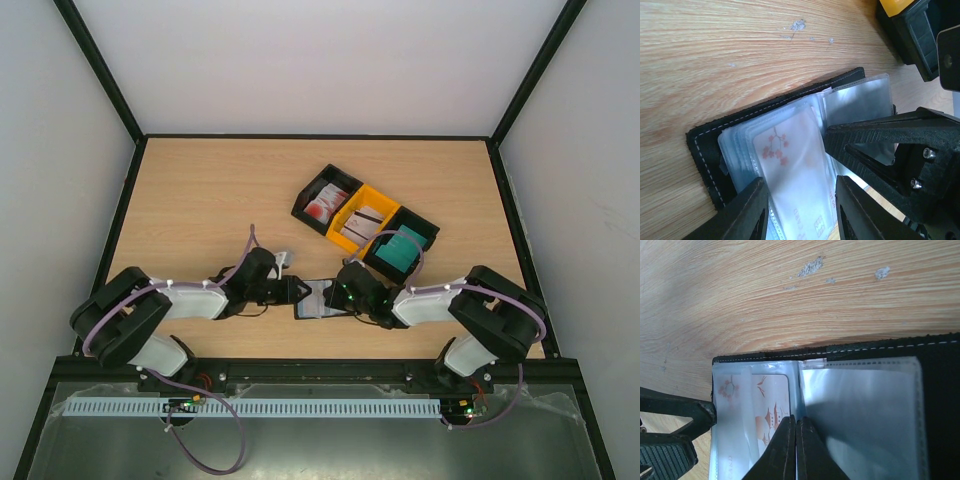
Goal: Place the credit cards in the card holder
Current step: Insert the credit card into the card holder, then turn over the card slot in the card holder.
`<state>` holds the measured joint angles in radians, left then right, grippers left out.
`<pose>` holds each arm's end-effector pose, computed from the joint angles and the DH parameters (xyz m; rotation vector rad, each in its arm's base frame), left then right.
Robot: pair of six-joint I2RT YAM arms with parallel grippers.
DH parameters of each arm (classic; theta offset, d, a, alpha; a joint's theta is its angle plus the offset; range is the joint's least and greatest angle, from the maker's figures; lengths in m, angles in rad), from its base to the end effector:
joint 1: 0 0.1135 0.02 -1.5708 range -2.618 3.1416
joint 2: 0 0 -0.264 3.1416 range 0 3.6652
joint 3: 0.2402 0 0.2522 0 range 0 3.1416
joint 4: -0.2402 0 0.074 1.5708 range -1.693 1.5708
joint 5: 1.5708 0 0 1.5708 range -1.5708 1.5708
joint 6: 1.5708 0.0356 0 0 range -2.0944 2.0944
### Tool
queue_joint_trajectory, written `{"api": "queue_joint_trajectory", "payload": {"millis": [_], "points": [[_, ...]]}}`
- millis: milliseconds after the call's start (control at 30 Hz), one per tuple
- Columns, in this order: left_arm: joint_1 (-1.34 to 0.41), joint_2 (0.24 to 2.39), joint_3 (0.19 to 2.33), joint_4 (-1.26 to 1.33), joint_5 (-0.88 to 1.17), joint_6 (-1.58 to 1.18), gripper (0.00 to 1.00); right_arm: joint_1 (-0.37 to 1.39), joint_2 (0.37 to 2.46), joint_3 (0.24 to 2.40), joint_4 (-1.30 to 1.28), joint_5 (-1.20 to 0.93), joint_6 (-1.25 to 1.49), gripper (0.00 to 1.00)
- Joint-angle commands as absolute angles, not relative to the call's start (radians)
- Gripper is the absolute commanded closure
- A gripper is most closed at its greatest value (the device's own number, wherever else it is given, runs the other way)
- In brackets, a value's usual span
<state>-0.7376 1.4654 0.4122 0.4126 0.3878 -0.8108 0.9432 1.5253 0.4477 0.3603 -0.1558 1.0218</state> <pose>0.1769 -0.1790 0.1289 0.1522 2.4664 -1.2081 0.1477 0.2130 0.1181 0.0099 2.5801 1.0870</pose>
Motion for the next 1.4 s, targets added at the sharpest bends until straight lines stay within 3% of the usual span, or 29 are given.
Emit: {"api": "queue_joint_trajectory", "payload": {"millis": [0,533,867,1367], "points": [[-0.743,1.440,0.422,0.340,0.349,-0.802,0.60,0.949,1.573,0.446,0.269,-0.111,1.029,0.98],[-0.744,1.443,0.421,0.382,0.390,-0.805,0.76,0.949,1.583,0.442,0.284,-0.118,1.028,0.98],[-0.744,1.376,0.419,0.319,0.327,-0.776,0.68,0.950,1.597,0.445,0.291,-0.123,1.029,0.98],[-0.744,1.430,0.407,0.388,0.378,-0.799,0.72,0.949,1.598,0.443,0.299,-0.130,1.024,0.98]]}}
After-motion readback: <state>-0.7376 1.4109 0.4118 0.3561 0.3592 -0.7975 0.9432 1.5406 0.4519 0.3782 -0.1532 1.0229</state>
